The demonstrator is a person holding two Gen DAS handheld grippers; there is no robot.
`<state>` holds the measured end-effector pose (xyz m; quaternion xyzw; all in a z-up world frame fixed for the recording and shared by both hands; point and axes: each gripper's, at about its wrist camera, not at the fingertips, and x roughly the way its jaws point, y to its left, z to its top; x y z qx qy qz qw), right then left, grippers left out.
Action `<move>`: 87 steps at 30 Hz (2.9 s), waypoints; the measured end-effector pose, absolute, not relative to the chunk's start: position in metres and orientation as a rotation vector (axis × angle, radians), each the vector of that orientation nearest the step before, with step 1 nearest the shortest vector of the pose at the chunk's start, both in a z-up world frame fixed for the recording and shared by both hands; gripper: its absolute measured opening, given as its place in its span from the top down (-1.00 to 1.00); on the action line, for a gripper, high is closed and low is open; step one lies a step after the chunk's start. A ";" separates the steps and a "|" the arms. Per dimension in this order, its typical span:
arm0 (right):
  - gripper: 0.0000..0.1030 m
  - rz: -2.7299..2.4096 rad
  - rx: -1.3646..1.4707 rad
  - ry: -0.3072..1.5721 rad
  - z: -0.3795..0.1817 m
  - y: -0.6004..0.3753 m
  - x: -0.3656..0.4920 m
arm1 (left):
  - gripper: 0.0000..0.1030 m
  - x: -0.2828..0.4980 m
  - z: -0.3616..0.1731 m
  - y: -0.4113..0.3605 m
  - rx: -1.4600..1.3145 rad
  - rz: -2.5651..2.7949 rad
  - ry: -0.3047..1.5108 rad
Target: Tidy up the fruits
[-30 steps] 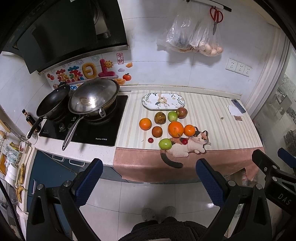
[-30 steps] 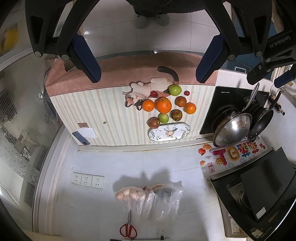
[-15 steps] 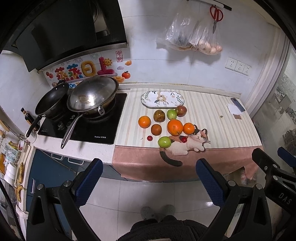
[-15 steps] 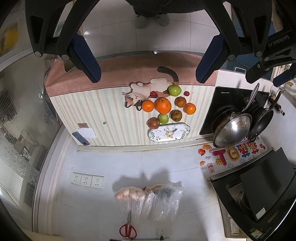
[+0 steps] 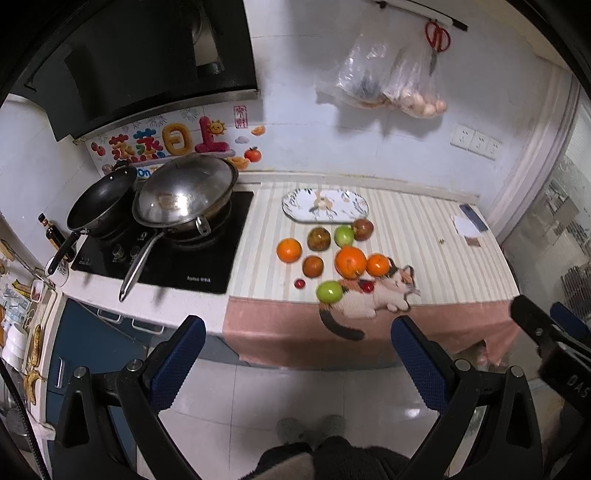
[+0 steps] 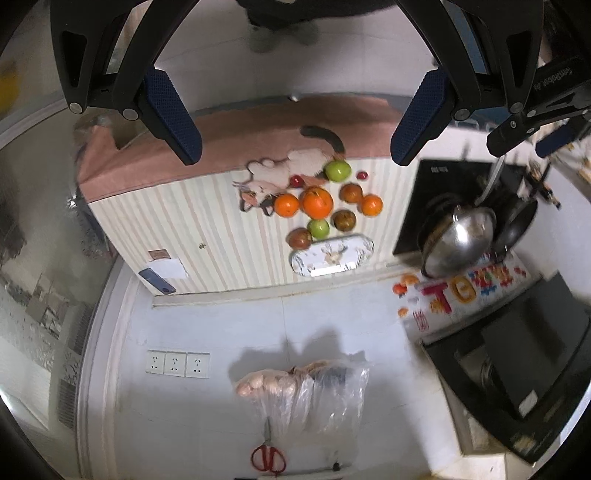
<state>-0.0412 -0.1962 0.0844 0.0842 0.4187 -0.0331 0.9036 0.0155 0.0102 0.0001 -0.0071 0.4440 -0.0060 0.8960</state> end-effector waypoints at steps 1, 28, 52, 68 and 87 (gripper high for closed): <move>-1.00 -0.072 0.179 0.851 0.082 -0.197 -0.040 | -1.00 0.021 -0.002 0.013 -0.015 -0.001 0.913; -0.95 0.166 0.281 1.337 -0.209 -0.191 0.286 | -0.97 0.328 -0.239 0.068 -0.154 0.170 1.445; -0.56 0.335 -0.075 1.682 -0.325 -0.116 0.376 | -0.24 0.399 -0.350 0.057 -0.210 0.120 1.608; -0.53 0.327 0.313 1.531 -0.217 -0.187 0.422 | -0.24 0.418 -0.225 0.045 -0.296 -0.047 1.447; -0.54 0.161 0.176 1.476 -0.298 -0.162 0.609 | -0.25 0.608 -0.322 0.012 -0.372 -0.022 1.650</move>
